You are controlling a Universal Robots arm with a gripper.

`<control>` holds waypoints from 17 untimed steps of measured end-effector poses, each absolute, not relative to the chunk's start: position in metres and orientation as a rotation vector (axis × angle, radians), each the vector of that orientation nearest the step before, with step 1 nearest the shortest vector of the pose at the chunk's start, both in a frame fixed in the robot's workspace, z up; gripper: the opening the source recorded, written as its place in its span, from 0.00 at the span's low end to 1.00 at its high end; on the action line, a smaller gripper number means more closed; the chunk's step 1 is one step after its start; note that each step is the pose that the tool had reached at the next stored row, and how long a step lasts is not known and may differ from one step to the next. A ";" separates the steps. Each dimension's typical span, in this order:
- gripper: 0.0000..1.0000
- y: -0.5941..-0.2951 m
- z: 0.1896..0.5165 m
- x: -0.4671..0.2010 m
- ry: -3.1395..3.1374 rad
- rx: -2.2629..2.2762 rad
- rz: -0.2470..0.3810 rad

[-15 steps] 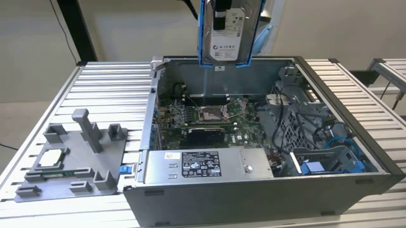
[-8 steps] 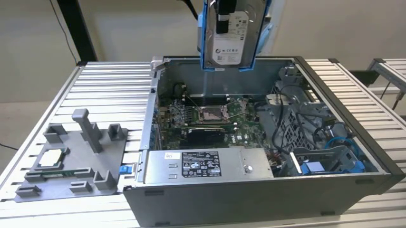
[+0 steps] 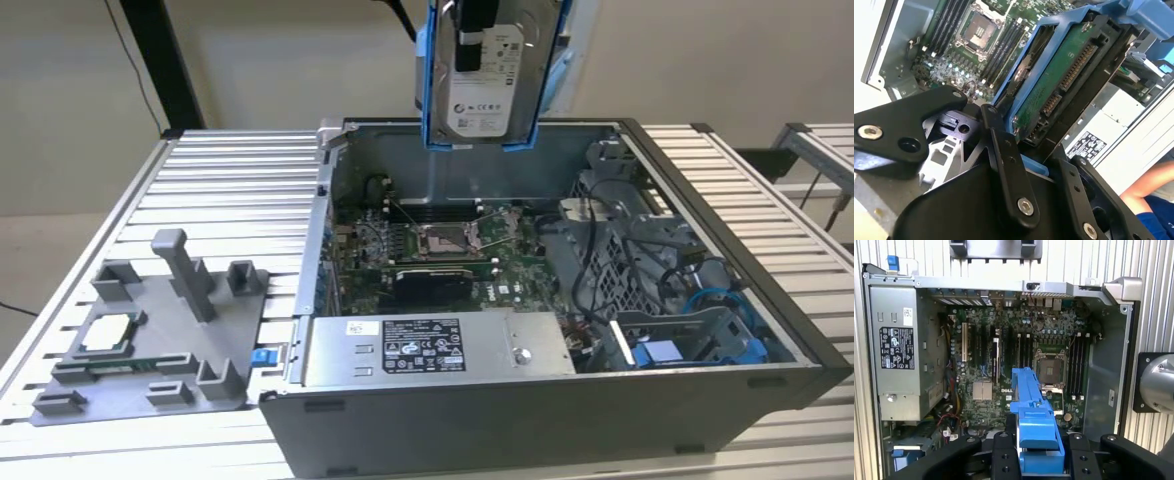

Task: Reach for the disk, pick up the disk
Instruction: 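Pick up the disk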

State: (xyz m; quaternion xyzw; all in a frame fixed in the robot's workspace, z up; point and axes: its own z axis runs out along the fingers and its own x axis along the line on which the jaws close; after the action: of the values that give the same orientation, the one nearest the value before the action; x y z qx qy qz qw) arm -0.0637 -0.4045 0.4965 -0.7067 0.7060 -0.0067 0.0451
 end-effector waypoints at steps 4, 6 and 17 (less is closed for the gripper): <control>0.00 -0.405 0.496 -0.064 2.156 -2.159 -0.020; 0.00 -0.405 0.496 -0.064 2.156 -2.159 -0.020; 0.00 -0.420 0.496 -0.061 2.157 -2.159 -0.020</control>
State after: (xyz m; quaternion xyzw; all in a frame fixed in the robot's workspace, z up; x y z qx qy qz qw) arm -0.0615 -0.4203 0.4963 -0.7068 0.7060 -0.0065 0.0450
